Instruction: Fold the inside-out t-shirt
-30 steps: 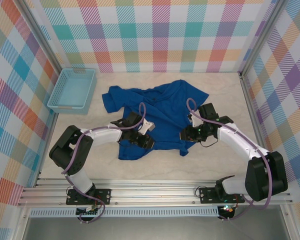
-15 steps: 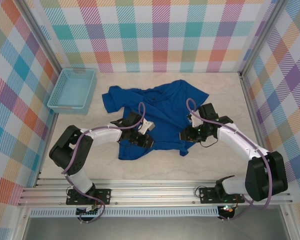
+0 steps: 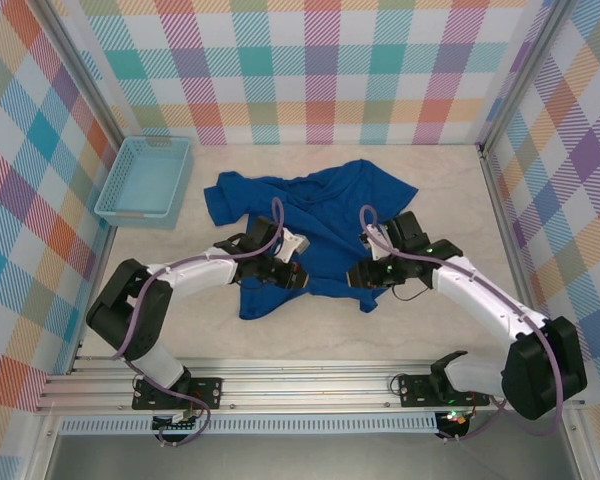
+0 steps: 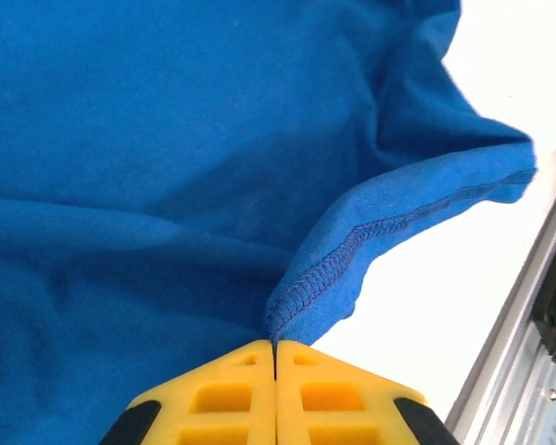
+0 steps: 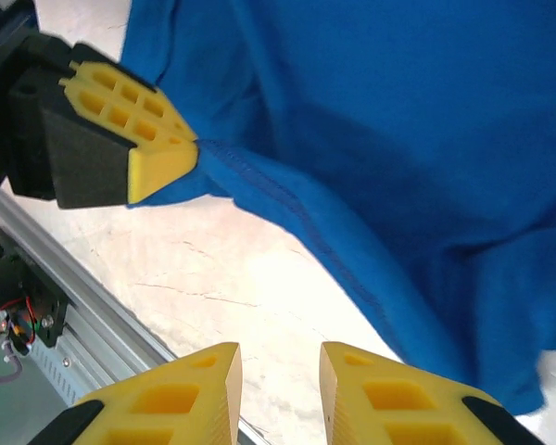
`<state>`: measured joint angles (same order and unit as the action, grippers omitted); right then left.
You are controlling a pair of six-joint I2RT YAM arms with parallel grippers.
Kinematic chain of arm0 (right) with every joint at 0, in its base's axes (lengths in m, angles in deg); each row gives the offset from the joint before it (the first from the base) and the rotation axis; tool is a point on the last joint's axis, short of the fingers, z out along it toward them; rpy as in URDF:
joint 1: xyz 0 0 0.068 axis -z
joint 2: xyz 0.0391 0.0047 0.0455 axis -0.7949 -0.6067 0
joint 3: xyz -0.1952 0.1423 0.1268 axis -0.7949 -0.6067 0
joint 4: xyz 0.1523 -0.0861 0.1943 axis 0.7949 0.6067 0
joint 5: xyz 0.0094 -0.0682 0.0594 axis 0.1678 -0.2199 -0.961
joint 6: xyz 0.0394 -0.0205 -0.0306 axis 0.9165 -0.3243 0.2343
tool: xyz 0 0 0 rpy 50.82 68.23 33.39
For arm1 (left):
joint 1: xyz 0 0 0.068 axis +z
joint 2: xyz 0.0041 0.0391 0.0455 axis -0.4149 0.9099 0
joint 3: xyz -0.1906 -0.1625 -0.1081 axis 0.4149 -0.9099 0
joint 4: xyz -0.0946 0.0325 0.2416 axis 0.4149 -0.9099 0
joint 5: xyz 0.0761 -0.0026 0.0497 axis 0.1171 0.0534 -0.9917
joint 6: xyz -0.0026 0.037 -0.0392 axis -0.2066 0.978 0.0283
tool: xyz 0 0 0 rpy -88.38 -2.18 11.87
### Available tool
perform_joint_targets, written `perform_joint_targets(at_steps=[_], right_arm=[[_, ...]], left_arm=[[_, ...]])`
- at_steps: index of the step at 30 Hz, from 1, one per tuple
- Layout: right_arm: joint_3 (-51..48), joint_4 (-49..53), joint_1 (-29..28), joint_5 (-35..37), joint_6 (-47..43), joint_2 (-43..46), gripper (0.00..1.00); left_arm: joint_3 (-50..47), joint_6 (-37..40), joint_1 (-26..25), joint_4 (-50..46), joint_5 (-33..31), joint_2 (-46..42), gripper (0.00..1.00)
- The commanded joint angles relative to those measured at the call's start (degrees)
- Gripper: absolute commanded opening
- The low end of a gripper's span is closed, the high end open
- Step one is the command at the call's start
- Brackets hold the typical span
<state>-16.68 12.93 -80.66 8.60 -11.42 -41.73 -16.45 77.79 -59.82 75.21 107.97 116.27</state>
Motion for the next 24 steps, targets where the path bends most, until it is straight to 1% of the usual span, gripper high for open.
perform_joint_targets(at_steps=[1, 4, 7, 11, 14, 17, 20, 24], right_arm=[[-1.6, -4.34, -3.74, -2.54, -0.1, -0.12, 0.29], [-1.66, -7.24, -6.74, -3.54, 0.59, -1.18, 0.29], [-1.68, -9.42, -8.18, -3.98, 1.27, -2.02, 0.29], [-1.49, -9.52, -8.55, -3.31, 1.35, -2.86, 0.28], [-1.69, -9.33, -8.59, -2.44, 1.59, -2.92, 0.27], [-2.0, -9.22, -8.64, -1.74, 1.83, -2.66, 0.27], [-2.19, -9.02, -8.64, -1.0, 1.93, -2.53, 0.27], [-2.24, -8.75, -8.64, -0.42, 2.18, -2.7, 0.26]], left_arm=[[-0.26, -1.99, 0.68, 0.86, 2.36, -3.16, 0.08], [-0.57, -2.27, 0.82, 0.12, 2.3, -4.07, 0.08], [-0.89, -2.31, 1.11, -0.59, 1.51, -4.43, 0.08], [-0.92, -2.38, 1.55, -1.16, 0.26, -3.89, 0.08], [-0.51, -2.07, 1.65, -2.03, -0.75, -2.92, 0.11], [-0.22, -0.93, 1.8, -3.07, -2.12, -1.81, 0.12], [-0.1, -0.41, 1.82, -3.27, -2.01, -0.38, 0.11], [-0.13, -0.48, 1.87, -2.45, -1.1, 0.71, 0.13]])
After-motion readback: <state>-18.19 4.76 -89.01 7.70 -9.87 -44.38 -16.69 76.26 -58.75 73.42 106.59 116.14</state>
